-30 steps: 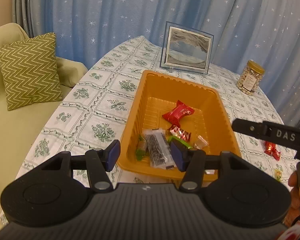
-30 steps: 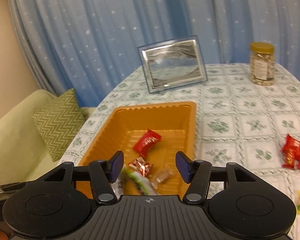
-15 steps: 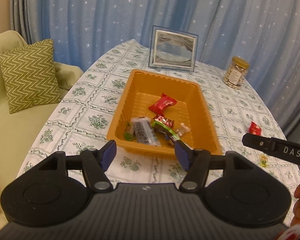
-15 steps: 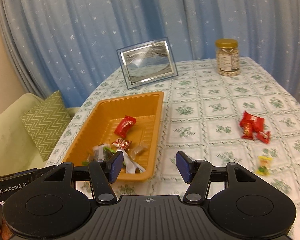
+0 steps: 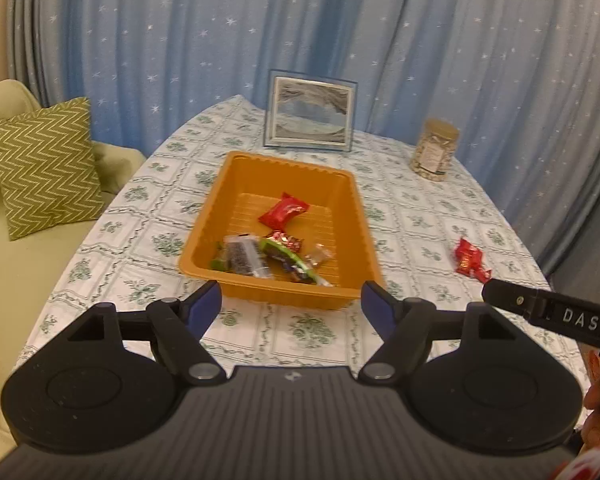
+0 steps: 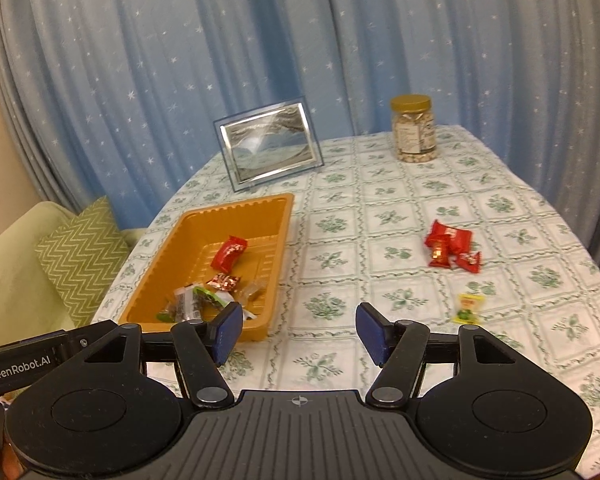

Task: Organize snacks
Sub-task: 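Move both tools back toward the red candies and yellow packet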

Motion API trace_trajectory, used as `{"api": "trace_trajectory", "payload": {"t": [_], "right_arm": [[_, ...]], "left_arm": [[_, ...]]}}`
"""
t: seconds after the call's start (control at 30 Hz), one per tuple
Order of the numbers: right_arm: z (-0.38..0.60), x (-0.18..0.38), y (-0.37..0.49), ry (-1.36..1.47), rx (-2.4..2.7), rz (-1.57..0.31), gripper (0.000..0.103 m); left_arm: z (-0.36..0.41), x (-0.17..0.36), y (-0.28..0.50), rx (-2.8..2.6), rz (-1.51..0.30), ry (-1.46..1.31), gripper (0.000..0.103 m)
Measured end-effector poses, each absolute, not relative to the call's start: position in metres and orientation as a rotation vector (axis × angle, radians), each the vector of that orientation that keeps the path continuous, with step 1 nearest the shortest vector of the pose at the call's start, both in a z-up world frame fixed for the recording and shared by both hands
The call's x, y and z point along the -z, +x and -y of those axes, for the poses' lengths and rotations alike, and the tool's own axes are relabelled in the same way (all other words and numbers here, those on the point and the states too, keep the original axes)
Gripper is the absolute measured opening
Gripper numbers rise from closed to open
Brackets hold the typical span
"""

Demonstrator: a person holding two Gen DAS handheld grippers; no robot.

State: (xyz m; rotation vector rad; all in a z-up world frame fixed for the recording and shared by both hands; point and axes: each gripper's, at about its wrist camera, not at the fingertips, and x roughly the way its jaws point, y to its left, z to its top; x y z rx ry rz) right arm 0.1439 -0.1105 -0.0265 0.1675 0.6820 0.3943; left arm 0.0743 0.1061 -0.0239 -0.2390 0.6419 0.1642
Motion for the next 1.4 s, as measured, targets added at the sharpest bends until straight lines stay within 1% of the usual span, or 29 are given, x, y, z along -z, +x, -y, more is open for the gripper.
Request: {"api": "trace_trajectory", "payload": {"t": [0.07,0.33,0.9,1.4], "right_arm": [[0.118,0.026,0.14,0.169,-0.379,-0.681,0.064],[0.156,0.028,0.131,0.201,-0.282,-0.672,0.065],[0.221,0.038,0.14,0.27,-0.11,-0.665,0.065],[0.258,0.066,0.174,0.267,-0.044,-0.698,0.065]], "left_arm": [[-0.101,0.022,0.073,-0.15,-0.634,-0.239,0.08],[-0.076,0.02,0.076,-0.092,-0.634,-0.227,0.083],[-0.025,0.032,0.102,0.023,-0.67,-0.181,0.083],[0.03,0.064,0.16,0.152,-0.719,-0.151,0.083]]}}
